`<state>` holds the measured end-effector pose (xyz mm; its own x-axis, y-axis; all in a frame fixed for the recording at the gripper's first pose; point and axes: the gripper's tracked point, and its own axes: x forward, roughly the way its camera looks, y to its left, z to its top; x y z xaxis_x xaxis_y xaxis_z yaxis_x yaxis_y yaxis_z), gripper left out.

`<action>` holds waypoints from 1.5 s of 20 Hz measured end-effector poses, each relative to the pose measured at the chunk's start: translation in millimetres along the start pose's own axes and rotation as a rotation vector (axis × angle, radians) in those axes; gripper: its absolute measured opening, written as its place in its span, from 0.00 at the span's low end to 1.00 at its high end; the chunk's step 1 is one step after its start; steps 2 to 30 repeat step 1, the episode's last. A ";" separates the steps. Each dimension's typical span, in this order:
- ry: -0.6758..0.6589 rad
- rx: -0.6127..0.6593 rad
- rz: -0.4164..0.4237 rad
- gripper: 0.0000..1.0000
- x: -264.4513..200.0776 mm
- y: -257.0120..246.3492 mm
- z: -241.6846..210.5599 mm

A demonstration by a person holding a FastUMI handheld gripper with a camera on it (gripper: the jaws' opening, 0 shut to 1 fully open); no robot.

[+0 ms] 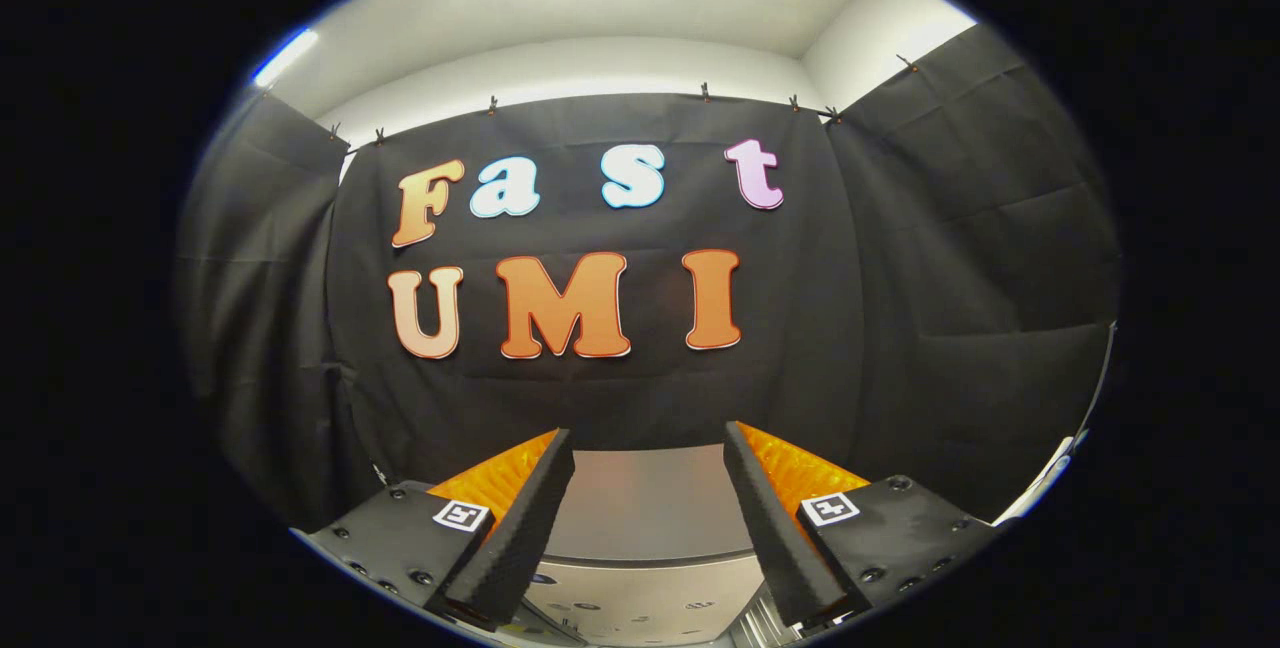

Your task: Put the clothes into the washing machine and then close the washing machine lid.

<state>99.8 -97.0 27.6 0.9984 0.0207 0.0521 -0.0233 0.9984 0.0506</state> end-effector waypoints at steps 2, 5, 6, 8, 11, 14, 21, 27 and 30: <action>-0.009 -0.005 0.001 0.98 1.0 0.1 2.2; -0.009 -0.005 0.001 0.98 1.0 0.1 2.2; -0.009 -0.005 0.001 0.98 1.0 0.1 2.2; -0.009 -0.005 0.001 0.98 1.0 0.1 2.2; -0.009 -0.005 0.001 0.98 1.0 0.1 2.2; -0.009 -0.005 0.001 0.98 1.0 0.1 2.2; -0.009 -0.005 0.001 0.98 1.0 0.1 2.2; -0.009 -0.005 0.001 0.98 1.0 0.1 2.2; -0.009 -0.005 0.001 0.98 1.0 0.1 2.2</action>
